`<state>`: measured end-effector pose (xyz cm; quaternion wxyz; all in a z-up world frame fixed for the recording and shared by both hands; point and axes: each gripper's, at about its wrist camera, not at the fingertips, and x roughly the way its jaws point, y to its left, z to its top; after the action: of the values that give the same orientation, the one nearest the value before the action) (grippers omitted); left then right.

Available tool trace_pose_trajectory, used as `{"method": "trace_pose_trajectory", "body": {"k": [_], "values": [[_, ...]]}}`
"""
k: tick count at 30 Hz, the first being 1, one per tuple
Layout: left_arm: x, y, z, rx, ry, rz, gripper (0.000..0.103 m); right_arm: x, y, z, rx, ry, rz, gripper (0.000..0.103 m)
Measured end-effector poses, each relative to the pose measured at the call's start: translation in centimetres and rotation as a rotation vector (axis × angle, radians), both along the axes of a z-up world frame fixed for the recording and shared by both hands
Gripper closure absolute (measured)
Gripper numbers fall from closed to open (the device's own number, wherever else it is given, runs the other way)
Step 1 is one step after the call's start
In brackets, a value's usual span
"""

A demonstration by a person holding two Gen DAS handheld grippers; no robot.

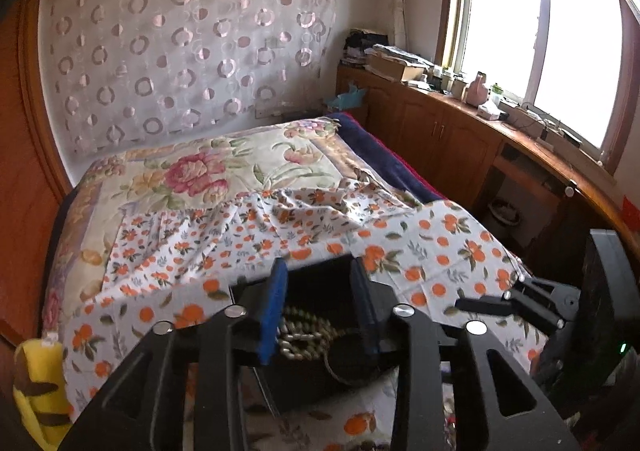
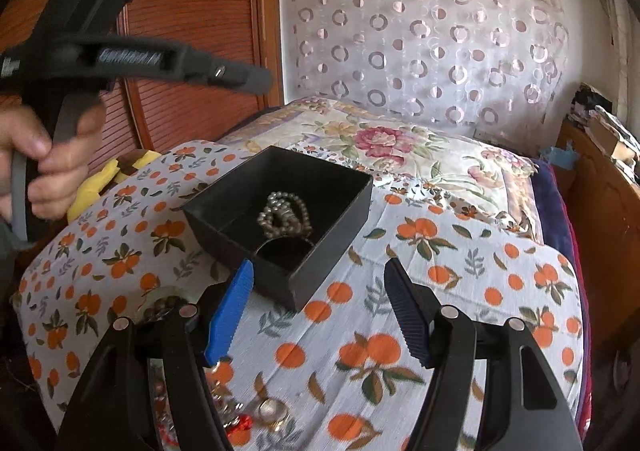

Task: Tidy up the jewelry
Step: 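Lower the pearl necklace into the black box and open the left tool, then move both tools back over the remaining jewelry pile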

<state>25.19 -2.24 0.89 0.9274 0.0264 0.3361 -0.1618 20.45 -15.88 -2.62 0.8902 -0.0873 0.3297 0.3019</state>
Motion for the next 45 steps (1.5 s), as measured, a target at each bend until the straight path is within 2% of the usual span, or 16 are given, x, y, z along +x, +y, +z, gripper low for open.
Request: {"method": "trace_pose_trajectory", "body": {"k": [2, 6, 13, 20, 29, 45], "values": [[-1.5, 0.1, -0.9, 0.0, 0.008, 0.005, 0.068, -1.0, -0.2, 0.1, 0.006, 0.0, -0.006, 0.033], [-4.3, 0.5, -2.8, -0.004, 0.021, 0.027, 0.051, -2.8, -0.5, 0.0, 0.004, 0.005, -0.021, 0.033], [-8.1, 1.8, -5.5, -0.01, 0.056, 0.073, 0.042, -6.0, -1.5, -0.4, 0.016, 0.025, -0.071, 0.033], [-11.1, 2.1, -6.5, 0.015, 0.044, 0.111, 0.019, -9.4, -1.9, -0.4, 0.009, 0.008, -0.075, 0.033], [-12.7, 0.4, -8.9, 0.028, 0.099, 0.084, 0.014, -12.3, -2.3, -2.3, -0.003, 0.041, -0.08, 0.033], [-10.0, -2.4, -11.5, 0.045, 0.189, 0.044, 0.014, -12.9, -2.5, -4.3, -0.005, 0.074, -0.097, 0.033]]}}
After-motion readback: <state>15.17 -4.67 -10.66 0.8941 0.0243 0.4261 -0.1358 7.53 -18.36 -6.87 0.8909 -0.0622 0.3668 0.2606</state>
